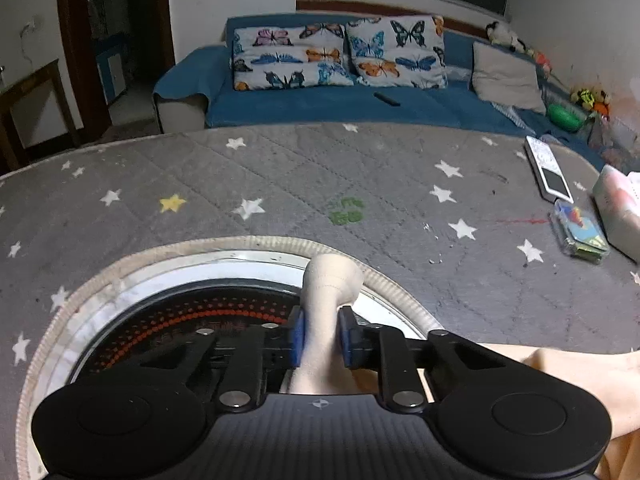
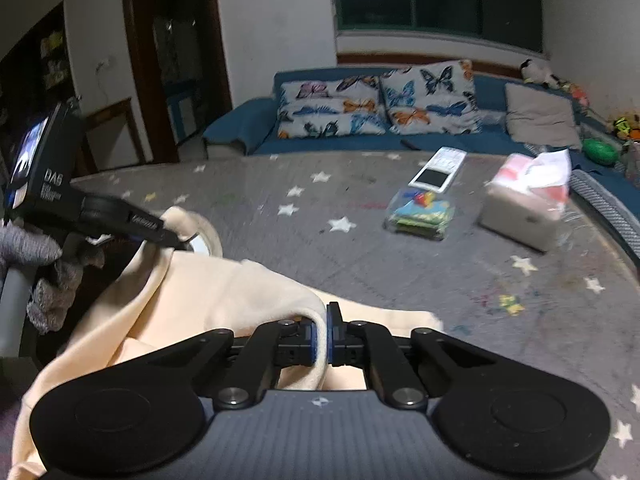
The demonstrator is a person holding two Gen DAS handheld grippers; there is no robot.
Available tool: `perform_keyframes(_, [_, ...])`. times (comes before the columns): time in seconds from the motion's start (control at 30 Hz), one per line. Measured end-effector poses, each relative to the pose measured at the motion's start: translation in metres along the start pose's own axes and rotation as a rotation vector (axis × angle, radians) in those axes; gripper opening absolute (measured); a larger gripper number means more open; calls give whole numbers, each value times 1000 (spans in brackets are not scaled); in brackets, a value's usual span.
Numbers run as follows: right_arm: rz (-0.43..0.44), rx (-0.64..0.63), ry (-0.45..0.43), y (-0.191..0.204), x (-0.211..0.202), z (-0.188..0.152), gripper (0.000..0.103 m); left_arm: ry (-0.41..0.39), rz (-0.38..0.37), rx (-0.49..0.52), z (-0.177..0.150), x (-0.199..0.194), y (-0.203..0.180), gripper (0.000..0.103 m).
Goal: Fold clothes
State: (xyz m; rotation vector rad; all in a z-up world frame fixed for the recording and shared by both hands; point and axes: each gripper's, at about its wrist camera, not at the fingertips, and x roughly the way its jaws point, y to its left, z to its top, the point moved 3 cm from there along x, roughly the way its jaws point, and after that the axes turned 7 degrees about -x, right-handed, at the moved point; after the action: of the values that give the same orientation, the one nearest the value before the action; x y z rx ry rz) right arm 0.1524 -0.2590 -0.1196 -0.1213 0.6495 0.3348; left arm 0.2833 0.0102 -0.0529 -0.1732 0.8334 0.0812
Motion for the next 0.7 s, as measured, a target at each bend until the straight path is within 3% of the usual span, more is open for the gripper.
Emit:
perform_keyframes(0.43, [-143, 116, -70, -38, -74, -20, 4, -131, -22, -92, 4, -77, 52, 14])
perform_keyframes(0.7, [-220, 200, -81, -65, -106, -45, 4, -200, -20, -184, -12, -128, 102, 13])
